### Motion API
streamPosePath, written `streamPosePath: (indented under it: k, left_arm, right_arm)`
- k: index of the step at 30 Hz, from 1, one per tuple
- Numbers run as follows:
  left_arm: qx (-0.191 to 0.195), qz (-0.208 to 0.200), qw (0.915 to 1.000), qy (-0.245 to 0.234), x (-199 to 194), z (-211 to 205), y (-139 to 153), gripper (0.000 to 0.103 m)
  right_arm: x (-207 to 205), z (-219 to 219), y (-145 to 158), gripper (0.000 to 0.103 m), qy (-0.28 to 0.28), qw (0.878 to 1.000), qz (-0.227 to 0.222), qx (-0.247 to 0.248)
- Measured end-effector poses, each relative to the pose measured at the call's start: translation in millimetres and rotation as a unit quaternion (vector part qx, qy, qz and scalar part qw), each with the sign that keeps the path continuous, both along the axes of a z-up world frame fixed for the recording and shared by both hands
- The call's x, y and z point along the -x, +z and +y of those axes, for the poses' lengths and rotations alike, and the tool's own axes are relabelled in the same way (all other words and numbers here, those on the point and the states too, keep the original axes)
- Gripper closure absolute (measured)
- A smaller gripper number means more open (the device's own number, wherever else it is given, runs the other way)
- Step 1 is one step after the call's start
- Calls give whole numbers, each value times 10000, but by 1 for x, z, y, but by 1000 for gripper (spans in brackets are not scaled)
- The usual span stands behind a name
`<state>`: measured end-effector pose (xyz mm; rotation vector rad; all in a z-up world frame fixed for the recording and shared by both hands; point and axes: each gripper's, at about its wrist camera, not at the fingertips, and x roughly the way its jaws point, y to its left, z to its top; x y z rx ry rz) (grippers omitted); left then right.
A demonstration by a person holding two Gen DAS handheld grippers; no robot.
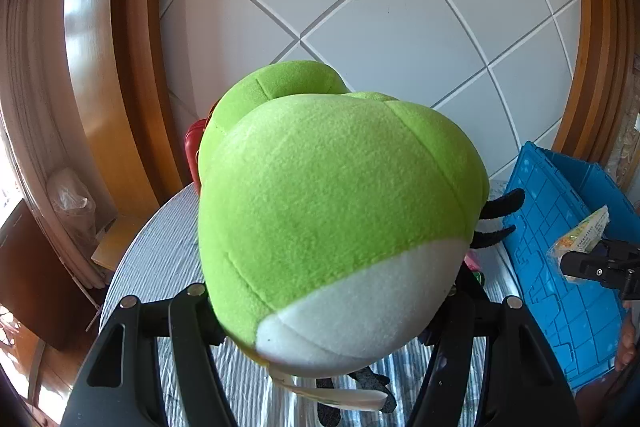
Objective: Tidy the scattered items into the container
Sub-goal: 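Lift the frog plush and yellow packet and carry them over the crate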
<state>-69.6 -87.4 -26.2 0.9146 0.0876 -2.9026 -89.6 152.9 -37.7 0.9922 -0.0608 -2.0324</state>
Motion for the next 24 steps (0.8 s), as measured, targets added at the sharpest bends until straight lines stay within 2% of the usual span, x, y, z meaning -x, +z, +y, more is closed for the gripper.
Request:
streamPosePath:
  k: [17,24]
  left_arm:
    - [209,464,9976,-480,10,102,59,39]
    - [202,587,9952,-750,13,145,73,39]
  right_arm:
    - [20,86,45,34,-294,9978,371,471]
    - [24,124,58,34,-441,9961,480,589]
